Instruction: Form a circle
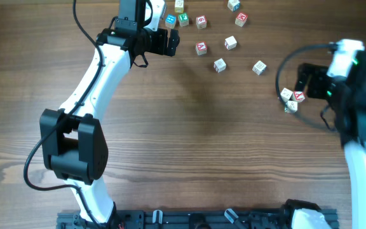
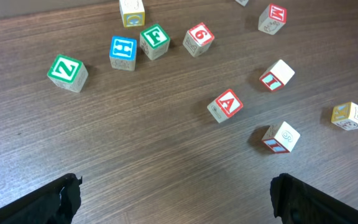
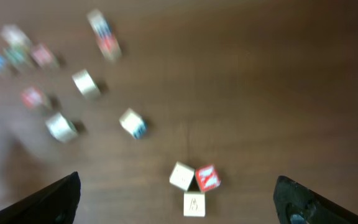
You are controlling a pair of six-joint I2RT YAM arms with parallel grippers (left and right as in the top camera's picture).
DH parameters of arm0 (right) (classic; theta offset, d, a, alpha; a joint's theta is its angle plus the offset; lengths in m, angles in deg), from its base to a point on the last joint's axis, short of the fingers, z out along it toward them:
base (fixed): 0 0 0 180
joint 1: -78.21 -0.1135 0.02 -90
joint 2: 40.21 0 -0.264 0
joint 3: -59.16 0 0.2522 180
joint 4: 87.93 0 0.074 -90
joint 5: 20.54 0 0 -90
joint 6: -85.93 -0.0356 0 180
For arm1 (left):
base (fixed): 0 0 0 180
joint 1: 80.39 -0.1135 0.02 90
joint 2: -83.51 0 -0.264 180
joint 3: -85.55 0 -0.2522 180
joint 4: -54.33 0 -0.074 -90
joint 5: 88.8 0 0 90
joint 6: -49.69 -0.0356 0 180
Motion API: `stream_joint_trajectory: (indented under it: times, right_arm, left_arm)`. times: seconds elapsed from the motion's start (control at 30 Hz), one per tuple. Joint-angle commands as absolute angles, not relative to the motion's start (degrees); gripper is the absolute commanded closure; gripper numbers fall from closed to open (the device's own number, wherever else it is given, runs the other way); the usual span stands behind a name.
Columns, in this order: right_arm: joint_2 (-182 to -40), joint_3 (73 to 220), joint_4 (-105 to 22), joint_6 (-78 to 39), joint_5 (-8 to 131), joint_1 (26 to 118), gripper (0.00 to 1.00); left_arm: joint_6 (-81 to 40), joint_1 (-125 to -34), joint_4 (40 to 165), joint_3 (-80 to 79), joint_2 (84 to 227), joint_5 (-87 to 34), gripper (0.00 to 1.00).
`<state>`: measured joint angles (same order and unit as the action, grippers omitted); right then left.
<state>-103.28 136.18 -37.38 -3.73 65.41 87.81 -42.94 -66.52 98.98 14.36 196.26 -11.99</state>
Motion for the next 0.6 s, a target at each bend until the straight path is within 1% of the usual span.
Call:
stream_joint_trajectory:
  times: [0.0,0.07,0.3,0.4,0.5,0.57]
  right_arm:
    - [-94.8,136.8,-35.9,-2.6,64.6,88.0,0.0]
    - [-90.1,136.8,-33.3,-2.8,64.6,88.0,0.0]
    - [-83.2,136.8,-23.6,-2.0,62.2,88.0,0.0]
    - [-77.0,136.6,-19.4,-1.4,62.1,88.0,0.0]
    - [-65.9,133.8,-20.9,0.1,62.1,88.0,0.0]
    - [-56.1,127.2,-26.4,0.6,61.8,87.8,0.0]
  left_arm:
    - [-42.8,-66.3,99.0,14.1,196.8,-12.3,0.0]
    - [-42.8,-66.3,99.0,14.1,196.8,-12.3,0.0]
    - [-42.8,-66.3,99.0,14.1,196.8,-12.3,0.0]
    - [-42.8,-66.3,99.0,14.1,196.8,-12.3,0.0]
    - [-42.8,-66.3,99.0,14.1,196.8,-12.3,0.0]
    - [-42.8,-66.3,99.0,14.1,196.8,-12.3,0.0]
